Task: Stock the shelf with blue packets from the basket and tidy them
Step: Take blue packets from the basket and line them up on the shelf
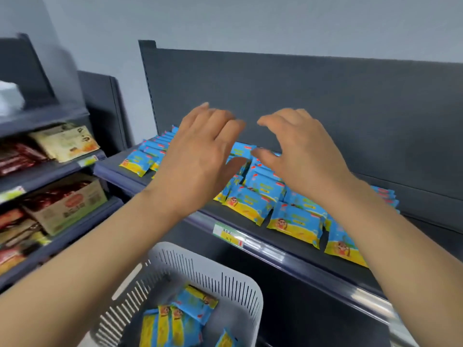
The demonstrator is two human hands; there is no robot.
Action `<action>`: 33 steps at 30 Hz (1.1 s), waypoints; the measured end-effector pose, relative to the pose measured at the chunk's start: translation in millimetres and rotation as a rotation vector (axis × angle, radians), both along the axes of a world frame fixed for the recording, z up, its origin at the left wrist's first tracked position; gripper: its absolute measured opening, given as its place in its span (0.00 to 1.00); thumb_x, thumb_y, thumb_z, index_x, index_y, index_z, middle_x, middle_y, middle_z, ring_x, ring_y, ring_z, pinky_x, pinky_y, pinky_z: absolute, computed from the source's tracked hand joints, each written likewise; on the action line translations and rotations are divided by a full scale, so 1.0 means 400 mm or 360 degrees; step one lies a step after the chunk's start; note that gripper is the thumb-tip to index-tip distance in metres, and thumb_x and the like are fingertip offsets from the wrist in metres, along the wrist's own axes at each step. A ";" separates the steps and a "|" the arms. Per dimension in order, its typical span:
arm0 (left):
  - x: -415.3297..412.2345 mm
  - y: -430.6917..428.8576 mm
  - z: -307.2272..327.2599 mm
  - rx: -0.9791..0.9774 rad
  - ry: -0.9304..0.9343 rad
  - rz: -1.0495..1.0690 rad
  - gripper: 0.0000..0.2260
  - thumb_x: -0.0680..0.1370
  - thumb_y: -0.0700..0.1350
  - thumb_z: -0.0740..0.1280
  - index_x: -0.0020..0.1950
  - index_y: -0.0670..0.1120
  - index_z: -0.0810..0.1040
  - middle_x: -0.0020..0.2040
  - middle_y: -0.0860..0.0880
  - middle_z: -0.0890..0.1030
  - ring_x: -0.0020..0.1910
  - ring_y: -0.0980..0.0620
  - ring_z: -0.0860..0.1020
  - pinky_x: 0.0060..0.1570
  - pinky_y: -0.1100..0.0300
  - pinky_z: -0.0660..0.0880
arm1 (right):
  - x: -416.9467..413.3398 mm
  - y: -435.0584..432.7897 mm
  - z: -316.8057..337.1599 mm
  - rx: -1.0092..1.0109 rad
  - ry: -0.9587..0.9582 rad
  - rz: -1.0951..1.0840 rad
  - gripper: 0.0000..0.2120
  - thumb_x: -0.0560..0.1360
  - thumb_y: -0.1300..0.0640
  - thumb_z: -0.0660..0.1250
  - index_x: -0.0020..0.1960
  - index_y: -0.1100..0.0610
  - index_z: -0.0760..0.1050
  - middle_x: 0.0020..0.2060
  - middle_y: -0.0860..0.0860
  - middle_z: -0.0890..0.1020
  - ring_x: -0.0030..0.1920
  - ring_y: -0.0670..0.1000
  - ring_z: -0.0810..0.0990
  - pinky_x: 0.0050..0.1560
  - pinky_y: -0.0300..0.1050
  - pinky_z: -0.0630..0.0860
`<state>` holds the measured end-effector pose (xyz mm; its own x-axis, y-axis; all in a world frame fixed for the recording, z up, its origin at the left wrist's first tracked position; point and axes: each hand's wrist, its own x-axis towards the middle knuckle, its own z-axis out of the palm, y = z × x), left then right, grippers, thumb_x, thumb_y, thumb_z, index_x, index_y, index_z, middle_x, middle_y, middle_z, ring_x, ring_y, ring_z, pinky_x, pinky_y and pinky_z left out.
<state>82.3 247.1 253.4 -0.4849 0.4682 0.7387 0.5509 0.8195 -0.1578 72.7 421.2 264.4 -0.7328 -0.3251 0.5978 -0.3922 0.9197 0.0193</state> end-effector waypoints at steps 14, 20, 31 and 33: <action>0.046 -0.248 -0.376 -0.0098 -0.0870 0.0165 0.18 0.71 0.44 0.72 0.57 0.37 0.76 0.53 0.39 0.77 0.54 0.38 0.74 0.57 0.46 0.67 | 0.001 -0.252 -0.431 0.0159 -0.0805 0.0267 0.13 0.75 0.53 0.63 0.57 0.58 0.75 0.51 0.56 0.79 0.55 0.59 0.75 0.51 0.51 0.71; 0.016 -0.334 -0.617 -0.0112 -0.1352 0.0251 0.15 0.72 0.44 0.69 0.57 0.39 0.76 0.53 0.40 0.77 0.55 0.40 0.74 0.58 0.50 0.65 | -0.018 -0.313 -0.703 0.0336 -0.1245 0.0221 0.12 0.75 0.55 0.63 0.56 0.57 0.75 0.51 0.57 0.80 0.53 0.60 0.77 0.48 0.51 0.74; -0.037 -0.416 -0.903 -0.0335 -0.1672 0.0289 0.16 0.75 0.48 0.66 0.60 0.43 0.73 0.56 0.44 0.75 0.57 0.43 0.72 0.57 0.54 0.64 | -0.060 -0.358 -1.069 0.0523 -0.1729 -0.0019 0.14 0.75 0.57 0.65 0.61 0.57 0.73 0.55 0.56 0.77 0.55 0.59 0.78 0.49 0.48 0.75; -0.040 -0.417 -0.934 -0.0361 -0.1741 0.0292 0.16 0.75 0.49 0.66 0.61 0.44 0.73 0.56 0.45 0.74 0.58 0.44 0.72 0.58 0.54 0.64 | -0.062 -0.352 -1.100 0.0574 -0.1791 -0.0066 0.12 0.75 0.57 0.64 0.58 0.57 0.74 0.54 0.55 0.78 0.53 0.57 0.78 0.45 0.46 0.73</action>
